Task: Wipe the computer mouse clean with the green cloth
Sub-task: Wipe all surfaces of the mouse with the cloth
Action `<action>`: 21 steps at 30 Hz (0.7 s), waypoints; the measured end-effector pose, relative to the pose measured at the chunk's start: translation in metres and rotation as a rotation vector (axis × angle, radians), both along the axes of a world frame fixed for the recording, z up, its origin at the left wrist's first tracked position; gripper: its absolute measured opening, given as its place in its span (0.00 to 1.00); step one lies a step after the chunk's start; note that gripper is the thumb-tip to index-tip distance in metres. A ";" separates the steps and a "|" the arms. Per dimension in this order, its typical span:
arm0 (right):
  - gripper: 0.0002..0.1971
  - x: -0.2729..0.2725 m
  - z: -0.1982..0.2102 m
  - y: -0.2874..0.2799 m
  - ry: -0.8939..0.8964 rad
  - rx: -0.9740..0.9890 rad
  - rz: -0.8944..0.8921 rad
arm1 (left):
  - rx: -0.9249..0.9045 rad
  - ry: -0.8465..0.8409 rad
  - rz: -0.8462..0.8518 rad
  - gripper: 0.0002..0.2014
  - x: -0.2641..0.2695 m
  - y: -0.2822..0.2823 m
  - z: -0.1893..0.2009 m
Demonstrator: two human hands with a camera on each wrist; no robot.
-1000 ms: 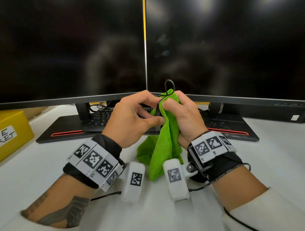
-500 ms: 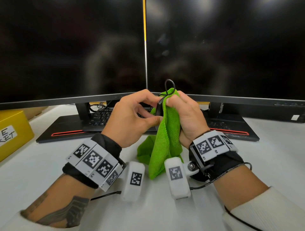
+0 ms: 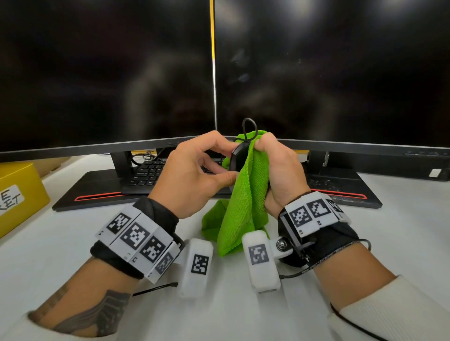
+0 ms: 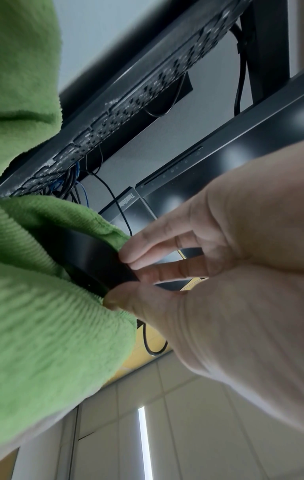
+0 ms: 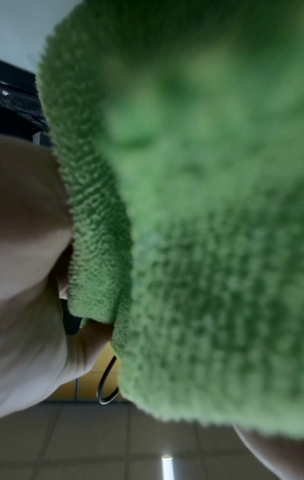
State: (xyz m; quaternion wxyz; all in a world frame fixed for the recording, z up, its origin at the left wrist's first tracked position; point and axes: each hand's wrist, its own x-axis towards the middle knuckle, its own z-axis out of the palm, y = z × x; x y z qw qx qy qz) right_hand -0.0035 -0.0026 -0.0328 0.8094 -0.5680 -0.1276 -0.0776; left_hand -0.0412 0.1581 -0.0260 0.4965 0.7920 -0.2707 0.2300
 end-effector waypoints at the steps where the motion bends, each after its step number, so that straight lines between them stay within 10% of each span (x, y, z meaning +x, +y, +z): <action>1: 0.08 0.001 0.000 0.000 0.005 0.008 -0.002 | 0.000 0.002 -0.001 0.19 0.000 0.000 0.000; 21: 0.14 -0.003 -0.002 0.001 -0.122 -0.057 0.100 | -0.016 0.006 -0.001 0.18 -0.001 0.000 0.001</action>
